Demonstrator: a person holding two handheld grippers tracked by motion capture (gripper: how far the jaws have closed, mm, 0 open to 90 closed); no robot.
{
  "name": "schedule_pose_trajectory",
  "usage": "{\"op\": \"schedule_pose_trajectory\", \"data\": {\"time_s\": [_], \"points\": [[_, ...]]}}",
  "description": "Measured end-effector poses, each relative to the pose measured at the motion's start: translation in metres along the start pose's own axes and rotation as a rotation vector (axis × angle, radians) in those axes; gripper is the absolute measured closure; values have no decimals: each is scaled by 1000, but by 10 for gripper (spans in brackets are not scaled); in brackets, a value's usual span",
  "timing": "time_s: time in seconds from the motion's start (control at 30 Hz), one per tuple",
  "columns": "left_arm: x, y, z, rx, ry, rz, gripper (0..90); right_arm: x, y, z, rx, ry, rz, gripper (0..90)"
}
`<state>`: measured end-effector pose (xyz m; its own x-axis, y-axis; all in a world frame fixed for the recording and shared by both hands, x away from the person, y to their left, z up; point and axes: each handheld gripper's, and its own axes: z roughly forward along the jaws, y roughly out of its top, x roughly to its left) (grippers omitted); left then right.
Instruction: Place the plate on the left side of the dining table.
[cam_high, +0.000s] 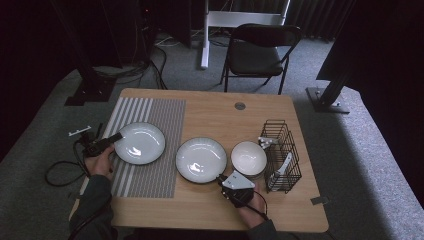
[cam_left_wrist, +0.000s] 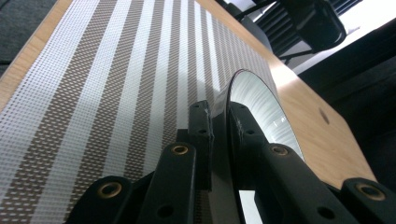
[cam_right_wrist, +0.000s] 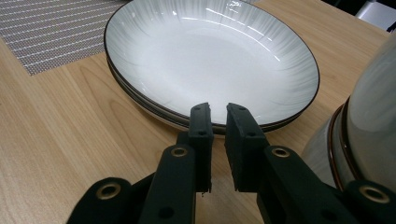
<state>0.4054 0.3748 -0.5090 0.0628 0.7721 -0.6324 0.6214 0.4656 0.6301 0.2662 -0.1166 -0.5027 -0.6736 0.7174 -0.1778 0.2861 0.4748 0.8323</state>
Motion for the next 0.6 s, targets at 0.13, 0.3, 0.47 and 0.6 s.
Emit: {"op": "schedule_pose_trajectory", "data": {"time_s": [0.13,0.3,0.47,0.6], "points": [[3,-1,2,7,24,2,827,0,0,0,2,1,-1,803],[1,-5,5,35,118,54,844,1,0,0,4,4,-5,793],[1,-8,8,51,157,69,834,2,-1,1,11,9,-19,782],[2,-9,10,60,175,78,820,4,0,1,12,14,-30,772]]}}
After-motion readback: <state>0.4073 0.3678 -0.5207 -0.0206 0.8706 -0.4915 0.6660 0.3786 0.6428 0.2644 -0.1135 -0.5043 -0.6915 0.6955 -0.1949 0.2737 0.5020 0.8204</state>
